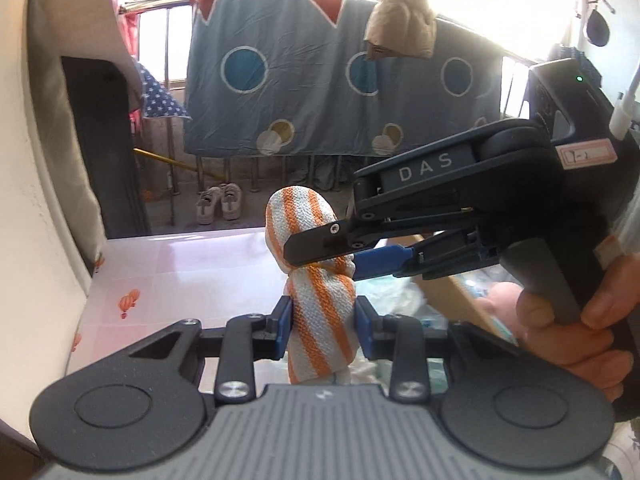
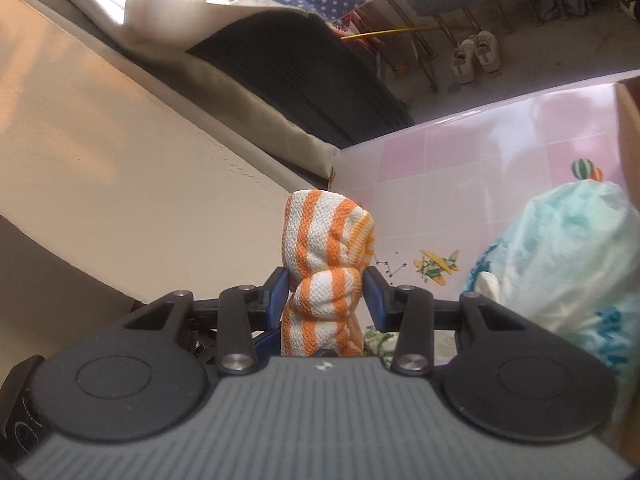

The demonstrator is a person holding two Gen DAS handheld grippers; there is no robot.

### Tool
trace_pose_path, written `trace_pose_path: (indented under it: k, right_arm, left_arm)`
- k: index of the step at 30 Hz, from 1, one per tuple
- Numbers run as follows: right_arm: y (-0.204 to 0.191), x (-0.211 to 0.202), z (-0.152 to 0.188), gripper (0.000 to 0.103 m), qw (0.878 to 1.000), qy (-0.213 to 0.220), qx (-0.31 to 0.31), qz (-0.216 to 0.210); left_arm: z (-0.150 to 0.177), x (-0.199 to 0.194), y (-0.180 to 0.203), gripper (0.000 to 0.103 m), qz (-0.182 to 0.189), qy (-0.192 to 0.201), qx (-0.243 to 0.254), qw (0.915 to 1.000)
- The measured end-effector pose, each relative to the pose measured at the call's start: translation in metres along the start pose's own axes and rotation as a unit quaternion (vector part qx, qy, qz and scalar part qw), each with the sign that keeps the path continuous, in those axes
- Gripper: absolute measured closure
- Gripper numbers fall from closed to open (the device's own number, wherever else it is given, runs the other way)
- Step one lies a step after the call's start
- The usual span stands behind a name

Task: Organize soft objects
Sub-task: 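Carry the striped towel roll with the right gripper into the box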

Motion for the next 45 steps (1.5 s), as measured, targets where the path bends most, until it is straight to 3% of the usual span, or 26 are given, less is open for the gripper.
trace_pose_path:
  k: [7,14,19,26,33,39,45]
  right_arm:
    - [0.064,-0.126,0.023,0.064,0.997,0.059,0.036,0.025]
    - [0.136,-0.222,0.045,0.064,0.989,0.108,0.076,0.074]
    - [0.183,-0.26,0.059,0.064,0.98,0.127,0.101,0.113]
    - [0.227,-0.281,0.06,0.064,0.969,0.149,0.103,0.169]
    - [0.247,-0.264,0.053,0.064,0.965,0.123,0.085,0.215]
    - [0.231,-0.212,0.044,0.062,0.967,0.049,-0.018,0.249]
    - [0.218,-0.161,0.044,0.061,0.962,-0.028,-0.078,0.262]
  left_arm:
    - [-0.02,0.011,0.092,0.068,0.089,0.009,0.057,0.9943]
    - [-0.021,0.037,0.177,0.065,0.184,-0.008,0.077,0.9799]
    - [-0.013,0.062,0.205,0.05,0.217,-0.031,0.075,0.9728]
    - [-0.007,0.072,0.196,0.04,0.191,-0.044,0.061,0.9788]
    - [-0.001,0.058,0.162,0.037,0.149,-0.041,0.045,0.987]
    - [0.009,0.041,0.131,0.036,0.113,-0.04,0.033,0.9922]
    - [0.025,0.025,0.1,0.036,0.086,-0.043,0.014,0.9952]
Point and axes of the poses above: each gripper's, at about its wrist camera, not at the fingertips, and x roughly the way its jaws point, y to its right, z to its underside, the point moved 1 cm from there along x, roughly the way its jaws point, and after that the axes turned 9 degrees about x, right-handed, at the moved point
